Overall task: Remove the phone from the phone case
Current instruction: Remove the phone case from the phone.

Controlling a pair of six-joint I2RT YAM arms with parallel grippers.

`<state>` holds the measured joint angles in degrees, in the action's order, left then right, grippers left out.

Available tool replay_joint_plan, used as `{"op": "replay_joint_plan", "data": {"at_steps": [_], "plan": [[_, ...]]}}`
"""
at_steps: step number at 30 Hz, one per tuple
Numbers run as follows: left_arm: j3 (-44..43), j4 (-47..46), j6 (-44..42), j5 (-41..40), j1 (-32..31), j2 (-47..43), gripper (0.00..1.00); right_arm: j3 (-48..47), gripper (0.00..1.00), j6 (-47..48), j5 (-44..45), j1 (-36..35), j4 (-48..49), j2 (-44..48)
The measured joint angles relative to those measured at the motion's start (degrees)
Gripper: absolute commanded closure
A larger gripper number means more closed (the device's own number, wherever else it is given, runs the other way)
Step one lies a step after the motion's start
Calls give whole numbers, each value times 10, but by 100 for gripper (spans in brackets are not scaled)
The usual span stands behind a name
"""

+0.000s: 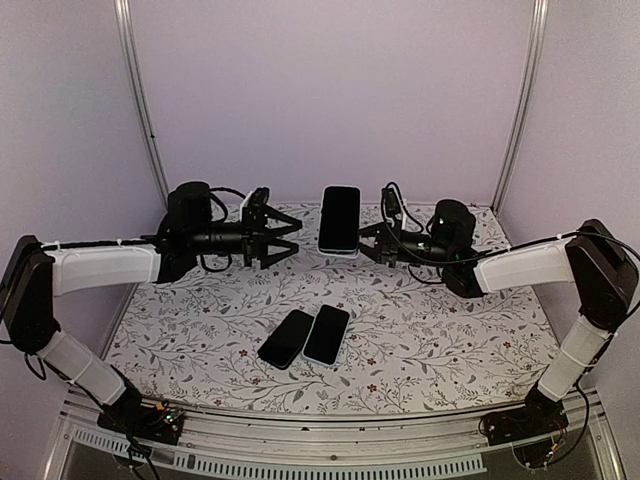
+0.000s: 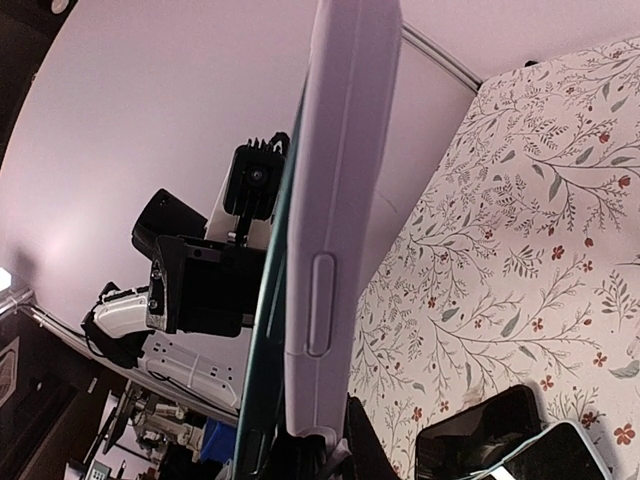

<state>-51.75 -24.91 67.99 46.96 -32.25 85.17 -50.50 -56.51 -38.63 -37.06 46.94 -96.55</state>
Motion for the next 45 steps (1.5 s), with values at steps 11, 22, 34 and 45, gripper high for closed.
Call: {"op": "replay_joint_plan", "data": {"at_steps": [11, 22, 34, 45], "plan": [[15, -103, 83, -1, -38, 8, 22, -26, 100, -5, 42, 0, 51, -23], [2, -189, 129, -11, -78, 67, 22, -36, 100, -2, 71, -13, 69, -34], [1, -263, 161, -42, -81, 81, 23, -36, 100, 28, 127, -48, 70, -34], [16, -284, 169, -87, -82, 83, 24, -38, 100, 66, 176, -67, 52, -34]]}}
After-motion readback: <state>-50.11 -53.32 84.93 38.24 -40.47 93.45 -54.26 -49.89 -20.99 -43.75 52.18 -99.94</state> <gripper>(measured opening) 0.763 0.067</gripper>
